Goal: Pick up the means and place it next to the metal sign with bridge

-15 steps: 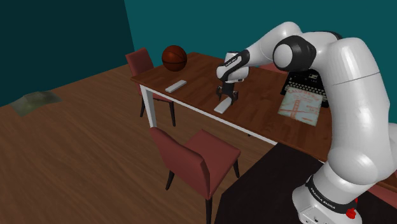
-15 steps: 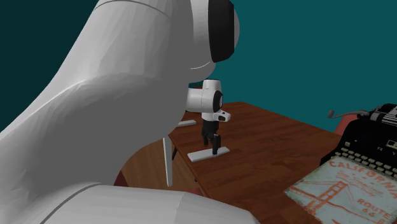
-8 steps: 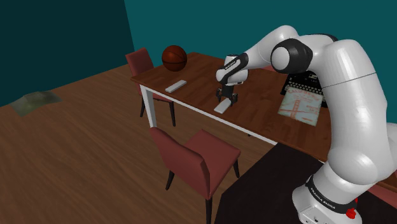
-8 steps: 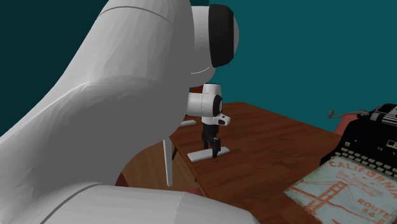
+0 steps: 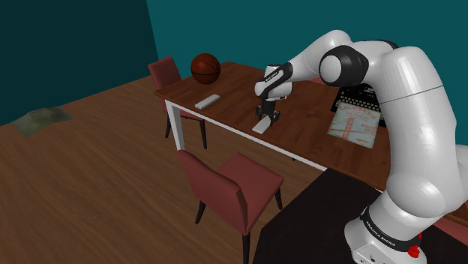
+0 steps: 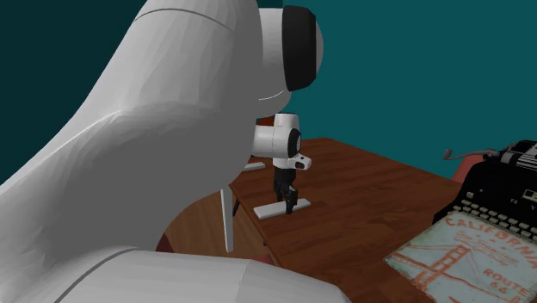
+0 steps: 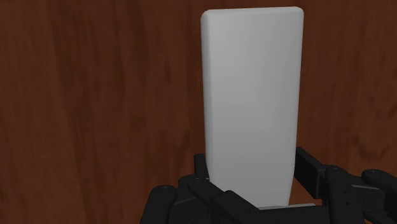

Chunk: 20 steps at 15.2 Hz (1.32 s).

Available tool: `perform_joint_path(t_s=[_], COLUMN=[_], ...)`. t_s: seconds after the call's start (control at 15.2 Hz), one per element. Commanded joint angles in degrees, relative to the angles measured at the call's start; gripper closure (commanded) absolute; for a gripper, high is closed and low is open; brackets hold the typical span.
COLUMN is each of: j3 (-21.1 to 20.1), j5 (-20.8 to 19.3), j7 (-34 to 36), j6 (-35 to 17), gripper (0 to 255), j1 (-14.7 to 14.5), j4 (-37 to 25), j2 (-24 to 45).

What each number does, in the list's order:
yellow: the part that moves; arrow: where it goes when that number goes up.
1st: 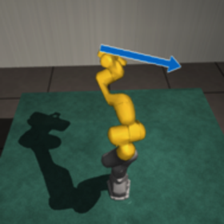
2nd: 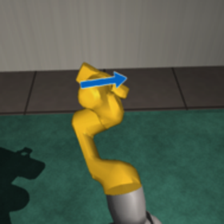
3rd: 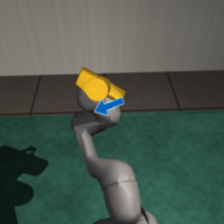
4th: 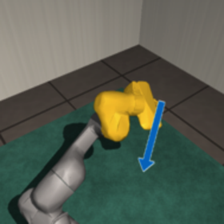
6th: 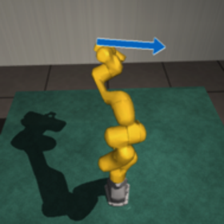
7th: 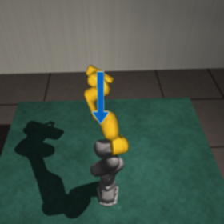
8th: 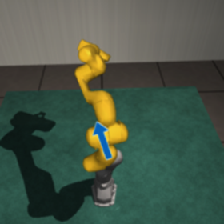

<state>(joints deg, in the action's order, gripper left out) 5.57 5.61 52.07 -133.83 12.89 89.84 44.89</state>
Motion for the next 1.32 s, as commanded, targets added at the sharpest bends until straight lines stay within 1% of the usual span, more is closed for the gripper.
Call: perform_joint_path(t_s=[0.0,0.26,1.25], j3=[0.0,0.0,0.6], j5=[0.0,0.0,-0.8], j7=[0.0,0.0,0.4], j6=[0.0,0.0,7.3], gripper=[255,255,255], j1=[0.0,0.0,-0.4], j4=[0.0,0.0,0.2], j2=[0.0,0.0,-7.5])
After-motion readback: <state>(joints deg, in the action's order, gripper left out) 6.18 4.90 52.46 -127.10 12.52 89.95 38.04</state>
